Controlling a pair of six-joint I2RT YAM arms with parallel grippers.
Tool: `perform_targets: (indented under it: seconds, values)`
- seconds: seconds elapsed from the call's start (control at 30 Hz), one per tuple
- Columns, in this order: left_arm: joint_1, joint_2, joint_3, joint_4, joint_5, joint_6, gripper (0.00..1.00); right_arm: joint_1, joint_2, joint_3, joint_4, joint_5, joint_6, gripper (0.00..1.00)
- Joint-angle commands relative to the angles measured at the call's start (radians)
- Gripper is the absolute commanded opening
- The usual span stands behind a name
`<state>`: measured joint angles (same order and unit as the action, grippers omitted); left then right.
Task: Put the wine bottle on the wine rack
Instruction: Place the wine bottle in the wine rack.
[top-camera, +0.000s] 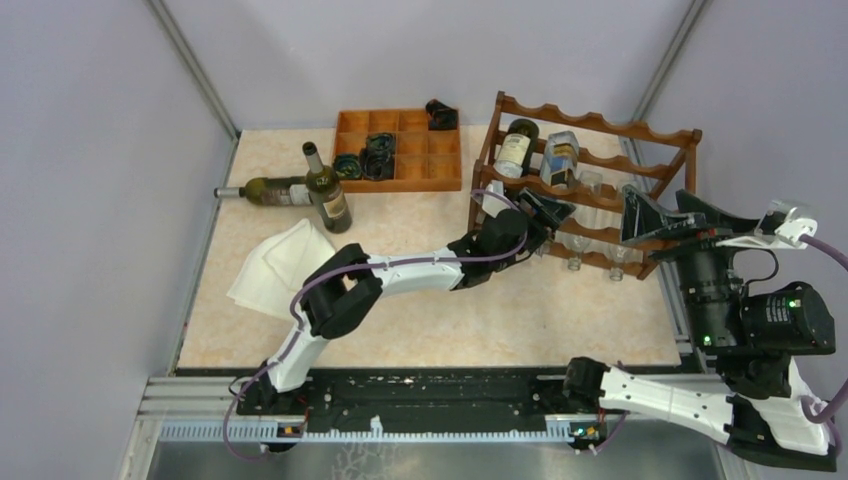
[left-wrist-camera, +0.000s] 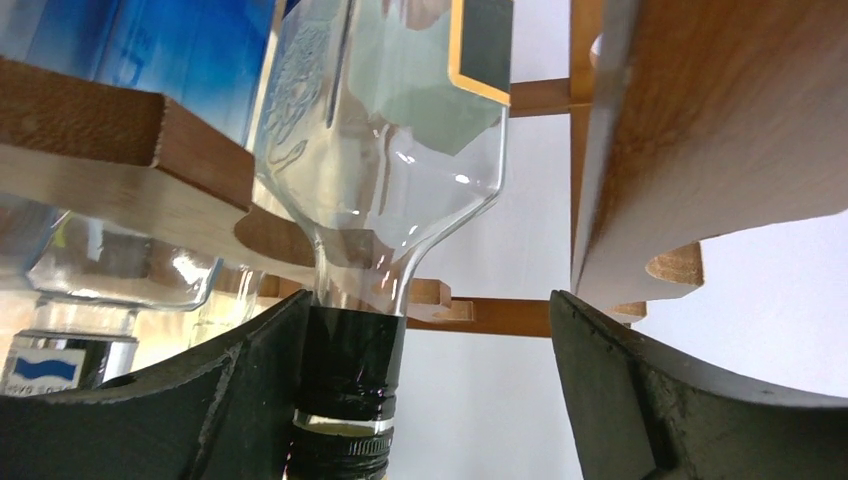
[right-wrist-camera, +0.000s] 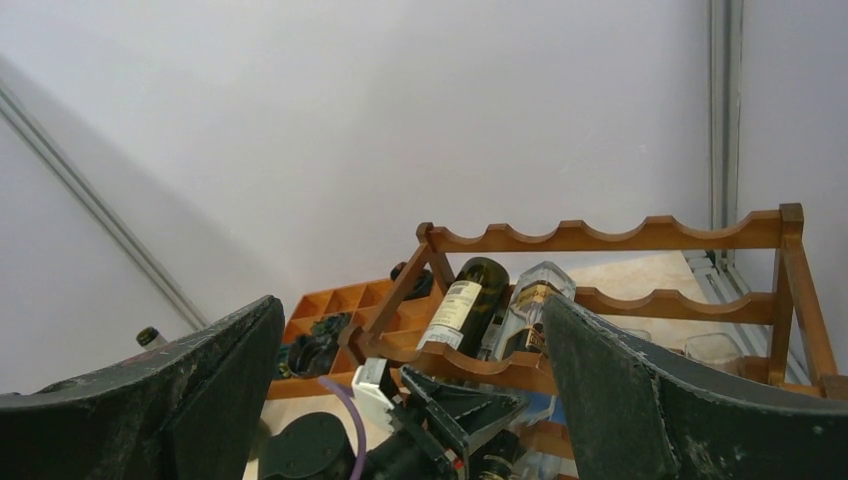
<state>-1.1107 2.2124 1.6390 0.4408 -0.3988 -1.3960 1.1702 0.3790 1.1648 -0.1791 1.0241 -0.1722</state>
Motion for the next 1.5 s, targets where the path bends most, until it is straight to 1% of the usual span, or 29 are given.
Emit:
perform_targets:
  seconds: [0.0,0.13,0.27,0.4,0.6,0.7,0.93,1.0,1.1,1.2,1.3,1.47]
  values:
    - [0.017,-0.047,0.008,-0.185,-0.024,-0.062,0.89,0.011,-0.011,-0.006,0.018,0.0,0.003,0.98]
    - [0.018,-0.056,0.014,-0.256,-0.02,-0.069,0.83,0.013,-0.011,-0.009,0.02,0.002,0.003,0.98]
    - [0.017,-0.065,0.002,-0.288,-0.012,-0.073,0.82,0.012,-0.01,-0.014,0.021,0.002,0.005,0.98]
    - [0.018,-0.071,0.001,-0.317,-0.003,-0.081,0.83,0.013,-0.009,-0.019,0.019,0.001,0.012,0.98]
    - [0.018,-0.081,0.014,-0.316,0.015,-0.044,0.84,0.014,-0.01,-0.018,0.018,0.003,0.017,0.98]
    - [0.018,-0.102,-0.012,-0.313,0.028,-0.045,0.84,0.014,-0.009,-0.019,0.014,0.005,0.02,0.98]
    - [0.017,-0.138,-0.066,-0.293,0.035,-0.043,0.74,0.014,-0.009,-0.028,0.016,0.004,0.025,0.98]
    - [0.017,-0.138,-0.063,-0.292,0.039,-0.042,0.67,0.014,-0.011,-0.031,0.016,0.005,0.025,0.98]
    - [0.017,-0.129,-0.061,-0.289,0.043,-0.049,0.61,0.016,-0.011,-0.03,0.017,0.01,0.025,0.98]
    - [0.019,-0.121,-0.055,-0.284,0.037,-0.054,0.6,0.015,-0.012,-0.03,0.015,0.011,0.025,0.98]
    - [0.024,-0.113,-0.043,-0.285,0.03,-0.051,0.56,0.015,-0.015,-0.032,0.013,0.014,0.025,0.98]
    - [0.031,-0.097,-0.031,-0.28,0.043,-0.048,0.52,0.015,-0.018,-0.031,0.012,0.017,0.025,0.98]
